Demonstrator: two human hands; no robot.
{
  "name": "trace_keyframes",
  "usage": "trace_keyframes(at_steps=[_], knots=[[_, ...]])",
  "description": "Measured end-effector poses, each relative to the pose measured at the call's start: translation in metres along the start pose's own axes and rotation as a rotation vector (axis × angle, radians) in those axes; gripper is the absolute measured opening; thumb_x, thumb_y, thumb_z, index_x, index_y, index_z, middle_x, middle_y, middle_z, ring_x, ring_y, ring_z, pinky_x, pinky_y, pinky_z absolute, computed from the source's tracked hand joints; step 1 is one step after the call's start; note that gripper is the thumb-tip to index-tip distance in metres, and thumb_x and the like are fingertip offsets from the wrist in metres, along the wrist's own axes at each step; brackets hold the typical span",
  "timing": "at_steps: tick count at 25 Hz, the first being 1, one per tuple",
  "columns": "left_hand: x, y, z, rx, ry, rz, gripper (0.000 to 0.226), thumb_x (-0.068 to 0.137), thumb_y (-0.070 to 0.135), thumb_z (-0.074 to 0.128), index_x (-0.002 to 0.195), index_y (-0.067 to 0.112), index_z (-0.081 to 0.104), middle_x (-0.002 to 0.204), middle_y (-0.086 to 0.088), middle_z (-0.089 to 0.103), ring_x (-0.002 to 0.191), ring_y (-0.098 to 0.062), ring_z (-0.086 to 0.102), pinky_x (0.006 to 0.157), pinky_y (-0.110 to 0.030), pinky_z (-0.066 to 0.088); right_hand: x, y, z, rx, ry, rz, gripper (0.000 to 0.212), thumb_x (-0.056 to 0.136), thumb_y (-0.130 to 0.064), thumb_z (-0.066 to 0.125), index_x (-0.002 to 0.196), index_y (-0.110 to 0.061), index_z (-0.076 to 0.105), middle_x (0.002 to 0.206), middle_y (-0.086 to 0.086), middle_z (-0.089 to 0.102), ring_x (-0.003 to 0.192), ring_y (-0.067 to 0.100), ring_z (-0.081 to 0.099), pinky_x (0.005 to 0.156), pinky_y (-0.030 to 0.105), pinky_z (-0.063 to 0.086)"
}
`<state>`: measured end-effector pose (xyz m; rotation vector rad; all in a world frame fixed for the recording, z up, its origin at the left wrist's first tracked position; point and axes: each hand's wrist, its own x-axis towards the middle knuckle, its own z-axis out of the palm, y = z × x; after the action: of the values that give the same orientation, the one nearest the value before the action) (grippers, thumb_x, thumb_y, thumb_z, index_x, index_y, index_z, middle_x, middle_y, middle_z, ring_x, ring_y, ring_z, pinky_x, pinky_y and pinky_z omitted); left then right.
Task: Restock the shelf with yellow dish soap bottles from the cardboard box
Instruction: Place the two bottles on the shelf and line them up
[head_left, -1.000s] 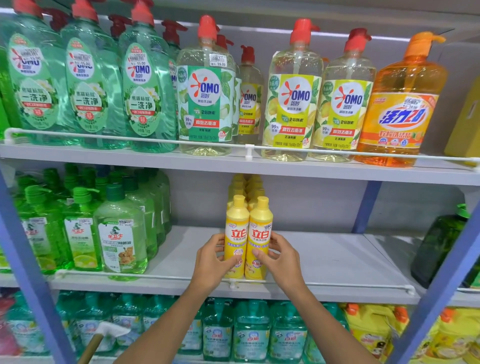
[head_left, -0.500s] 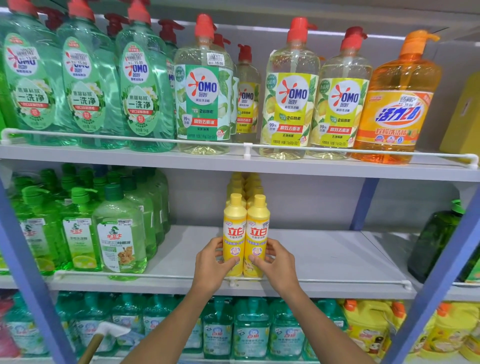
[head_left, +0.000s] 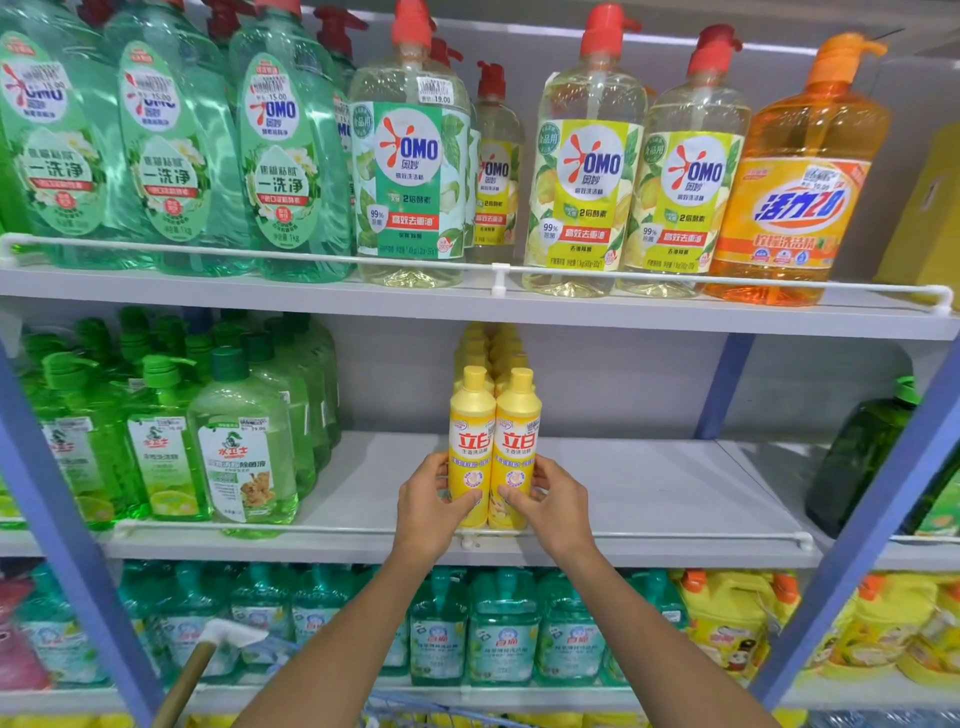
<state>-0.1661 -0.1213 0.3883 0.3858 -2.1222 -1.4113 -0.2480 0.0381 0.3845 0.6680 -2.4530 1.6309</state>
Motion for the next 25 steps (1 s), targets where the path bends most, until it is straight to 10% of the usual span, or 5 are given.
trace_keyframes(at_steps=[11, 25], knots=[[-0.006, -0.013, -0.003, -0.022, -0.029, 0.058, 0.057, 0.075, 0.037, 0.08, 0.127, 0.033, 0.056, 0.12, 0.004, 0.068, 0.11, -0.012, 0.064, 0.094, -0.038, 0.056, -0.01, -0.011, -0.003, -0.105, -0.012, 0.062, 0.055, 0.083, -0.032, 0.082, 0.132, -0.014, 0.061, 0.121, -0.002, 0.071, 0.107, 0.01, 0.065, 0.095, 0.024, 0.052], [-0.153, 0.025, -0.044, 1.122, -0.497, 0.141, 0.086, 0.086, 0.065, 0.059, 0.149, 0.012, 0.033, 0.145, -0.011, 0.047, 0.131, -0.032, 0.046, 0.104, -0.048, 0.044, -0.148, -0.015, -0.063, -0.963, -0.567, -0.242, 0.084, 0.094, -0.061, 0.053, 0.158, -0.018, 0.021, 0.165, 0.012, 0.019, 0.151, 0.032, 0.02, 0.12, 0.047, 0.029]])
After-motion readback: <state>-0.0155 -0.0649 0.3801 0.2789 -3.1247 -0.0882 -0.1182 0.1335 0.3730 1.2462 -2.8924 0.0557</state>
